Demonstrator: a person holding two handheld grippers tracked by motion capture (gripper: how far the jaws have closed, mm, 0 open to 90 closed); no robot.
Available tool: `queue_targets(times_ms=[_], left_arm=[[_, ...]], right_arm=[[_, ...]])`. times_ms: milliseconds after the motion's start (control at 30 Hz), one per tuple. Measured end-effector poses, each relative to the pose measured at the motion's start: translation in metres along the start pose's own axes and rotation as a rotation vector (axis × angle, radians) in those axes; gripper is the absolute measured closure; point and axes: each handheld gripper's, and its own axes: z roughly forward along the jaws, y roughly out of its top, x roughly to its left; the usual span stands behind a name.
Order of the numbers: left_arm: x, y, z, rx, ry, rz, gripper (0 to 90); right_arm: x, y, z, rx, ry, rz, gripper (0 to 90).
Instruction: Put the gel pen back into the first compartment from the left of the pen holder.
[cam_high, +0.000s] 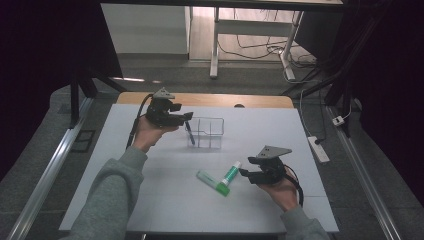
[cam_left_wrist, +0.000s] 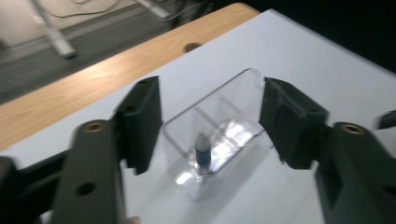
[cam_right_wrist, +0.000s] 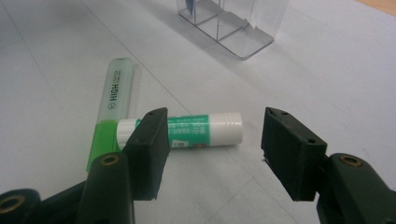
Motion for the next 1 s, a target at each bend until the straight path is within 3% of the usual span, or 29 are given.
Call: queue_targets(times_ms=[67,267,567,833,1000], left_arm=[[0.0,-0.002,-0.003,-0.014,-0.028,-0.005,33.0],[-0.003,-0.011,-0.012,-0.029,-0.035,0.017,33.3],[-0.005,-0.034,-0.026,-0.052,-0.053,0.005,35.7],[-0.012,-0.06,-0.033,-0.031,-0.068,0.006,36.2],[-0.022,-0.075,-0.041,-0.009,-0.047,0.054,36.8]], right_arm=[[0.0,0.0,0.0,-0.002,-0.001,-0.001,41.5],[0.0,0.0,0.0,0.001,-0.002,0.002,41.4],[0.0,0.0,0.001,-0.002,0.0,0.002,41.2],[0.0,0.0,0.001,0.0,0.0,-0.002,41.0],[-0.001,0.0,-0.001,-0.002,-0.004,-0.002,41.0]])
